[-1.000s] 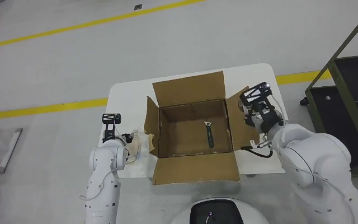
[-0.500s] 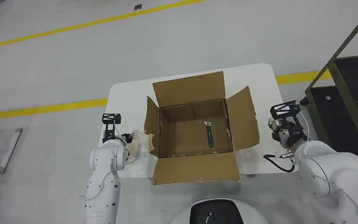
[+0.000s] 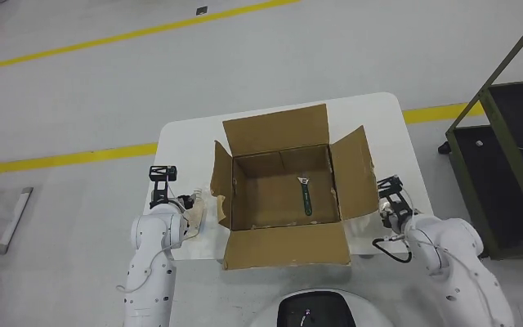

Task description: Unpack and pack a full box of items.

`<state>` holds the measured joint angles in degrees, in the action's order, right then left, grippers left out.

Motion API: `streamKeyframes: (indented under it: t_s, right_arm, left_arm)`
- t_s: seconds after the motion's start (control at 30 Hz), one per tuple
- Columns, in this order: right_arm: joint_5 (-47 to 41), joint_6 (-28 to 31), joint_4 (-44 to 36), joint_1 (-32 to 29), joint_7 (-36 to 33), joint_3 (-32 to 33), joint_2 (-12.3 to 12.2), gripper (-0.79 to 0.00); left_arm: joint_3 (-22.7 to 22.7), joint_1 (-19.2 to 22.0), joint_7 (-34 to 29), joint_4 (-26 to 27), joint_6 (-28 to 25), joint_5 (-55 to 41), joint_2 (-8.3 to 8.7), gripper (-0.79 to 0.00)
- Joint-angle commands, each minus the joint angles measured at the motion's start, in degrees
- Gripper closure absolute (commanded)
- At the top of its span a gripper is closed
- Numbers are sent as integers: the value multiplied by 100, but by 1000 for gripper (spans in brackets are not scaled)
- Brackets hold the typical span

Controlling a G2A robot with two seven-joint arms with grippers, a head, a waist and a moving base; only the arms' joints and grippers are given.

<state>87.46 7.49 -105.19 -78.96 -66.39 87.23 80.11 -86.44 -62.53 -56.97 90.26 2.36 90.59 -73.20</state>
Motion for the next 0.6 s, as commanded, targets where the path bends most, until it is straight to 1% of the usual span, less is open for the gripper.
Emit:
streamKeyframes:
  t_s: [0.0,0.07,0.13,0.2,0.23,0.3,0.4,0.47,0.57]
  right_arm:
    - [-21,38,181,83,-27,-74,-1,0]
    - [15,41,313,151,-35,-128,-5,-12]
    - [-7,24,398,205,-25,-163,-6,-77]
    - [-11,46,476,256,-5,-177,-13,-175]
    - [-10,58,512,273,-14,-180,-17,-182]
    - [-1,101,572,315,-68,-193,-27,-225]
    - [-2,108,579,347,-103,-192,-39,-246]
    - [11,126,508,331,-161,-187,-49,-323]
    - [27,134,360,315,-182,-113,-71,-342]
  left_arm:
    - [0,0,0,0,0,0,0,-785]
    - [0,0,0,0,0,0,0,-785]
    - [0,0,0,0,0,0,0,-785]
    - [0,0,0,0,0,0,0,-785]
    - [0,0,0,0,0,0,0,-785]
    - [0,0,0,0,0,0,0,-785]
    - [0,0,0,0,0,0,0,-785]
    - [0,0,0,0,0,0,0,-785]
    - [0,0,0,0,0,0,0,-785]
